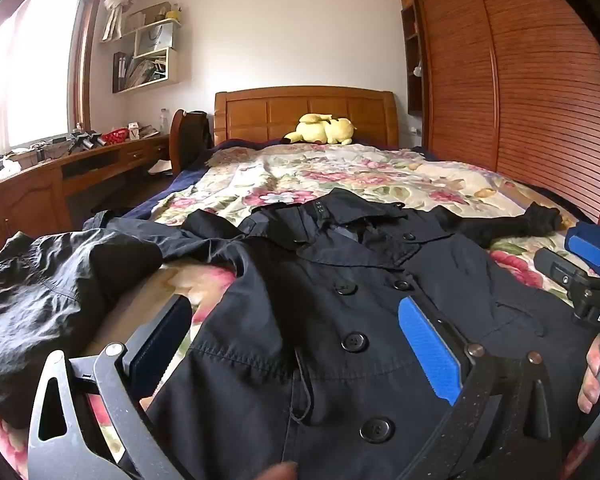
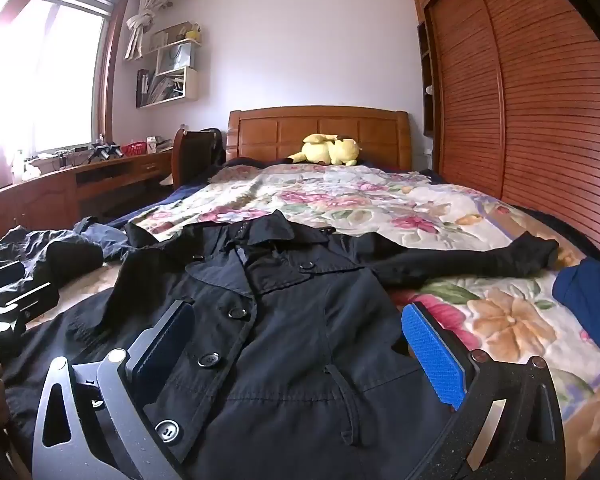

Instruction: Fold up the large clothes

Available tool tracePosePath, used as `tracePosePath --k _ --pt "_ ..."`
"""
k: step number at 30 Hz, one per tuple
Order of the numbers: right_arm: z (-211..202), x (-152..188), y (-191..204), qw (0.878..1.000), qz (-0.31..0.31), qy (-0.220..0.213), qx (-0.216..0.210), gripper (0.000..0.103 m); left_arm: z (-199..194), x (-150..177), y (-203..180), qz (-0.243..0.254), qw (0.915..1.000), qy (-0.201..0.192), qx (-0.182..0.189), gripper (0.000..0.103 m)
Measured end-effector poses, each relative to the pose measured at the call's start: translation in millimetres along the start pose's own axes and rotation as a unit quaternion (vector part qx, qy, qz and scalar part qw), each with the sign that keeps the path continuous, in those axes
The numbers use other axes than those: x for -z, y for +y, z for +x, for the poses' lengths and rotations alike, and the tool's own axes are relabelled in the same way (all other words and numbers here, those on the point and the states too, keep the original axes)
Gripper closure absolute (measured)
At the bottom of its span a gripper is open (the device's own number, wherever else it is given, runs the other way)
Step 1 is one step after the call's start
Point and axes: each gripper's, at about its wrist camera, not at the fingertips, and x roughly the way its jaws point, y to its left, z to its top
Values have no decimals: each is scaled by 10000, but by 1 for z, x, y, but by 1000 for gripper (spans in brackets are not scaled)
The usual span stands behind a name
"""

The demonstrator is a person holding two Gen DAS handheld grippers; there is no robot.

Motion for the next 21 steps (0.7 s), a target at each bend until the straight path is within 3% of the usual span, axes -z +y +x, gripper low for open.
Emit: tracePosePath --k 8,10,21 --pt "0 0 0 10000 0 -38 -10 0 8 -2 -16 33 10000 54 57 0" --pt "-1 0 -1 10000 4 -46 -6 0 -2 -3 -1 -132 9999 -37 11 0" --pt "-2 -1 -1 10000 11 -59 10 0 -5 -5 2 -203 9997 -105 5 0"
